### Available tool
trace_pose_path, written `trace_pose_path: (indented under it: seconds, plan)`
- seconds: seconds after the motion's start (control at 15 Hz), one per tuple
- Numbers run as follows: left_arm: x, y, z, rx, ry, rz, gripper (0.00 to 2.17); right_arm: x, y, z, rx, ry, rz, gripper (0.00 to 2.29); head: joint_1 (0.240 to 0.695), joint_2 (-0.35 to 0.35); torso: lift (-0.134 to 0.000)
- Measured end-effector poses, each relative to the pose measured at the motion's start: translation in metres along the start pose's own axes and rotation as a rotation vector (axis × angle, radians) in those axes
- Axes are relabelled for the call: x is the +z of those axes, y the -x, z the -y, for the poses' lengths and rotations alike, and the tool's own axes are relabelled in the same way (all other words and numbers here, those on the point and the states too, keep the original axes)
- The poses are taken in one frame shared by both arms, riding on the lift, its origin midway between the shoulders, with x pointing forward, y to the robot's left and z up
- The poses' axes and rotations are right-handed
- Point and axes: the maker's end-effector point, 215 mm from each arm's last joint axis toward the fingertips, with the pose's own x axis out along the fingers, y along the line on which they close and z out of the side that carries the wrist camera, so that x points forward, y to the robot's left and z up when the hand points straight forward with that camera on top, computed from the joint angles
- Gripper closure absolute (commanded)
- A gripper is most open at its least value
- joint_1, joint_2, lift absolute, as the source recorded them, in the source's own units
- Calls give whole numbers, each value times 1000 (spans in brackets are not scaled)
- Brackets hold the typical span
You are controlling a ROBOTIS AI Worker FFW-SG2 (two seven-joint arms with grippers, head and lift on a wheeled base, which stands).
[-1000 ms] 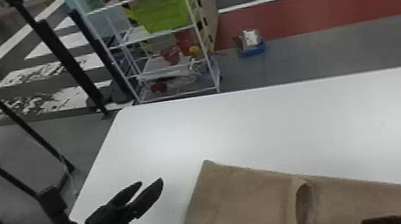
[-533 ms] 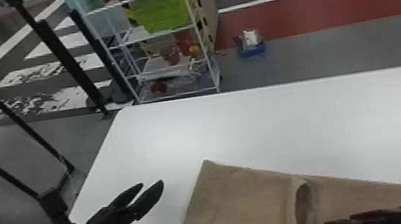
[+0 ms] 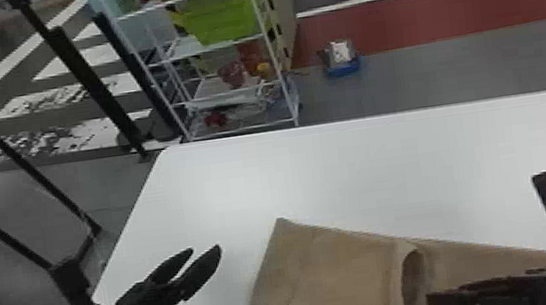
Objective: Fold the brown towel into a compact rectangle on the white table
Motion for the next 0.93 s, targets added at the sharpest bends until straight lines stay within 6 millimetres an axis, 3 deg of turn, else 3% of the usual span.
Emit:
trace_pose_path:
  seconds: [0.47,0.73,0.93]
  plan:
    - [5,1,-2,16,-13,3,22,14,-12,23,-15,-29,-27,404,695,350,-124]
    - [12,0,-6,35,-31,6,19,63,-1,30,-8,-12,31,407,695,350,-124]
    - [13,-6,-7,43,-47,-7,19,90,-4,28,27,-16,36,407,695,350,-124]
